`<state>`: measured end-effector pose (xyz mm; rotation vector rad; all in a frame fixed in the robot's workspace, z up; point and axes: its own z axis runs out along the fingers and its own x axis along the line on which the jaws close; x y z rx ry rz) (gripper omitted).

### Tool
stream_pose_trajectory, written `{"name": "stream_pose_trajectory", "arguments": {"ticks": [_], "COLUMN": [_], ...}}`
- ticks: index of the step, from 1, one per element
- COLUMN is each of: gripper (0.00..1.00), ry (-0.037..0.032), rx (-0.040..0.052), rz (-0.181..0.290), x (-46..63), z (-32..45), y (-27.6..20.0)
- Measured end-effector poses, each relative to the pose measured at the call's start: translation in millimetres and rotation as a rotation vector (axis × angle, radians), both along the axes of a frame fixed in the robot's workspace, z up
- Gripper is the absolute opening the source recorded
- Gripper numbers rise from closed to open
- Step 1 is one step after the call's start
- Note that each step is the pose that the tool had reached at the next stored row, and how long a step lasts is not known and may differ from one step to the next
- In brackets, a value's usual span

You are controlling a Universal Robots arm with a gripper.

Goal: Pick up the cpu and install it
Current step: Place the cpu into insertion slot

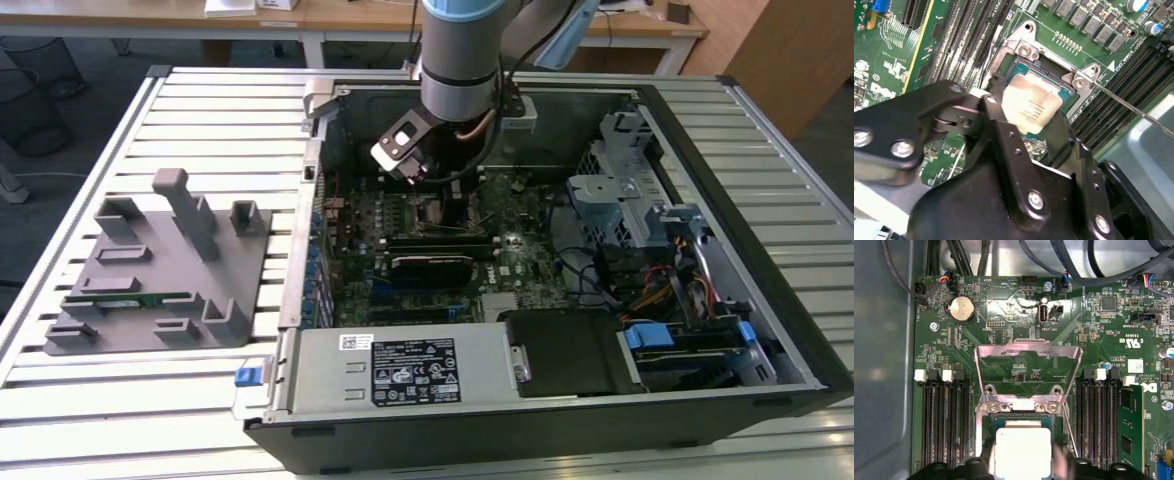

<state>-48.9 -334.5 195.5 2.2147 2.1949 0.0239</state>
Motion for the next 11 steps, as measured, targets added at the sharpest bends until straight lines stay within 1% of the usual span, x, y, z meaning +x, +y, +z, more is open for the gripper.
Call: {"name": "stream_pose_trajectory", "arguments": {"ticks": [1, 2, 5, 11], "gripper": [0.59, 0.65, 0.65, 0.65], "ry": [0.0002, 0.0001, 0.0002, 0.0002], "rx": [-0.0004, -0.0002, -0.0003, -0.0002], "rz": [0.0, 0.0, 0.0, 0.0], "x": [-0.1, 0.0, 0.0, 0.0], "z": [0.6, 1.5, 4.4, 4.5], "y": [-0.1, -0.1, 0.0, 0.0]}}
